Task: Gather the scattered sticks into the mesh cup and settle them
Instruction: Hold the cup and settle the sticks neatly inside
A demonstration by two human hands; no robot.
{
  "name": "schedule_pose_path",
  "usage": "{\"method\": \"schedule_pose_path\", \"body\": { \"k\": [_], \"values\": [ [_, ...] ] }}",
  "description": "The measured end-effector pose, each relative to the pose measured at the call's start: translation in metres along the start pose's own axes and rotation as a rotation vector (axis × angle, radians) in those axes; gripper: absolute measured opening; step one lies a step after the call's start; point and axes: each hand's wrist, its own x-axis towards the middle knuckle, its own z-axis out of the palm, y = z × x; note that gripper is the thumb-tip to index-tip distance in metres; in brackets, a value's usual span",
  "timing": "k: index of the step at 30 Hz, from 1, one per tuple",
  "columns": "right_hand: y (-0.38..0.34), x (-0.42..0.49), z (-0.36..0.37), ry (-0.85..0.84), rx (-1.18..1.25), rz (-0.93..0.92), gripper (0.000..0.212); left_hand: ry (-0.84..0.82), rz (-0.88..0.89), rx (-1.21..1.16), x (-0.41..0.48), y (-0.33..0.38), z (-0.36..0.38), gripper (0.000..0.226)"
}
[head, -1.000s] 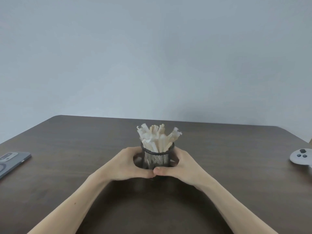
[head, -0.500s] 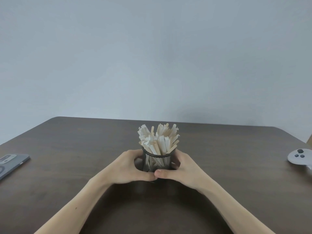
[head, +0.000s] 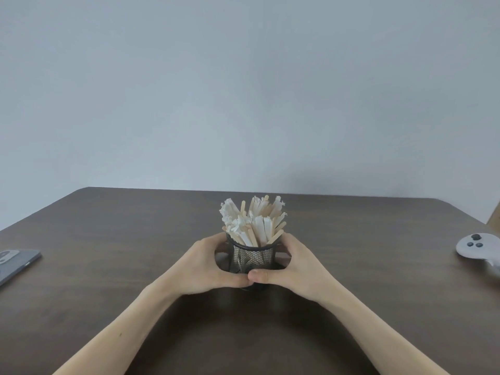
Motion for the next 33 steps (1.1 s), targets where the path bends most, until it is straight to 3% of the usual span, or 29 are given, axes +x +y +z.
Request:
{"method": "schedule_pose_path", "body": {
  "k": [5, 11, 14, 19, 25, 33],
  "values": [
    [0.013, -0.009, -0.043, 0.055, -0.095, 0.040, 0.071, -0.027, 0.027, 0.023, 0.032, 0.016, 0.032, 0.051],
    [0.054, -0.005, -0.102, 0.214, 0.044, 0.144, 0.076, -0.050, 0.036, 0.022, 0.099, 0.033, 0.085, 0.048],
    [0.072, 0.011, -0.127, 0.258, 0.071, 0.177, 0.067, -0.037, 0.036, 0.044, 0.136, 0.035, 0.106, 0.055],
    [0.091, 0.043, -0.147, 0.260, 0.011, 0.161, 0.050, 0.015, 0.017, 0.074, 0.182, 0.030, 0.122, 0.066],
    [0.100, 0.064, -0.143, 0.223, 0.006, 0.133, 0.059, 0.062, 0.005, 0.056, 0.198, 0.014, 0.121, 0.063],
    [0.101, 0.061, -0.141, 0.209, 0.025, 0.149, 0.045, 0.098, -0.024, 0.061, 0.193, 0.018, 0.124, 0.066]
  ]
}}
